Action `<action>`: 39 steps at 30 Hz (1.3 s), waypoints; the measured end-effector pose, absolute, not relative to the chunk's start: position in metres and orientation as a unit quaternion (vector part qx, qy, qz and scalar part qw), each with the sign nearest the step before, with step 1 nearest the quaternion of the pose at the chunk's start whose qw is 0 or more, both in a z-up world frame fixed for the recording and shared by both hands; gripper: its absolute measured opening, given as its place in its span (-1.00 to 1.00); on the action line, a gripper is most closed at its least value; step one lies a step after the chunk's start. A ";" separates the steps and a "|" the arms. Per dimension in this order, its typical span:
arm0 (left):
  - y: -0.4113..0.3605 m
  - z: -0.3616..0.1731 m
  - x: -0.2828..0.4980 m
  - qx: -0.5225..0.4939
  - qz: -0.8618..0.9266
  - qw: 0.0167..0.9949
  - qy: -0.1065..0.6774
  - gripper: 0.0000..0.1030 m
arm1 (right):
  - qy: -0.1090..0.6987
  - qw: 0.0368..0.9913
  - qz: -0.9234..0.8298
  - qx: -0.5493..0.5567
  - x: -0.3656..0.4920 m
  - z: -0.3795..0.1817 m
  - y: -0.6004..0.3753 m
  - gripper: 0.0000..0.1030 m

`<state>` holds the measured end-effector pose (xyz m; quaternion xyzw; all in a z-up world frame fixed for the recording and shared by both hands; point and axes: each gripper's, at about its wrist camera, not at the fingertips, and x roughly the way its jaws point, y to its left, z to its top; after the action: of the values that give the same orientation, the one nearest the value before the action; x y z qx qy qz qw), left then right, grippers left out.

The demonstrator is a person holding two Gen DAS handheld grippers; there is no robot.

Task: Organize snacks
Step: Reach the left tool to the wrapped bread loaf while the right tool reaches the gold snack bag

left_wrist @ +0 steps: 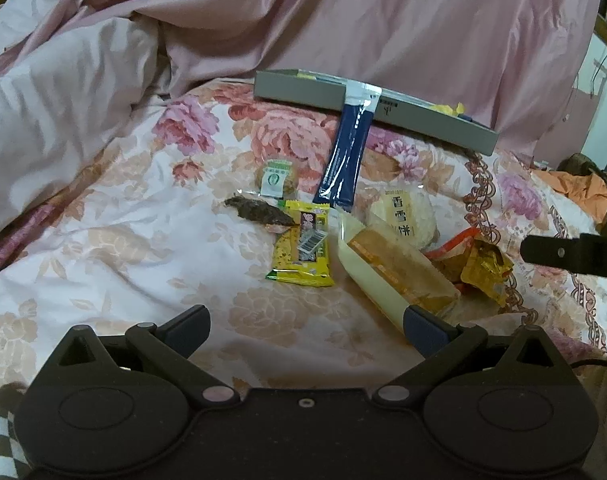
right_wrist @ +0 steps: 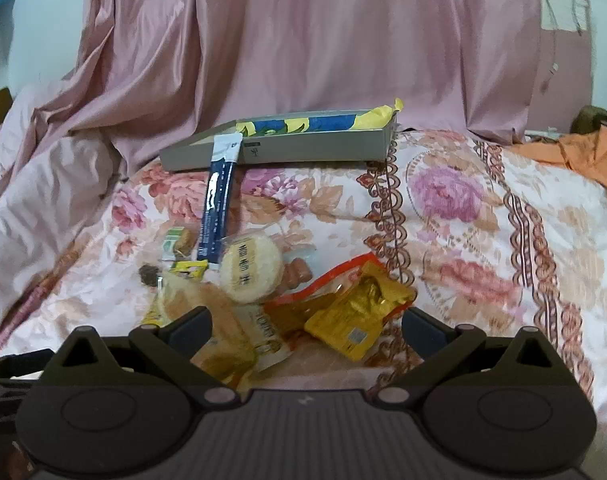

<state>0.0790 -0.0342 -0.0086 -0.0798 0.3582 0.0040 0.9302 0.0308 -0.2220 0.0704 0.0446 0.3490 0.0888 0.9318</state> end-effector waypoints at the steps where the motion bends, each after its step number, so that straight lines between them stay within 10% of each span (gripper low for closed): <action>1: -0.035 -0.009 0.082 -0.078 0.004 0.929 0.360 0.99 | 0.349 0.932 0.090 0.038 0.035 0.070 -0.223 1.00; 39: -0.085 -0.019 0.158 -0.138 0.012 0.888 0.439 0.98 | 0.436 0.881 0.148 0.107 0.140 0.019 -0.280 1.00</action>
<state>0.1577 -0.0851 -0.0195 -0.1385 0.4393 0.0116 0.8875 0.1397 -0.2795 0.0191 0.1067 0.4359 0.1481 0.8813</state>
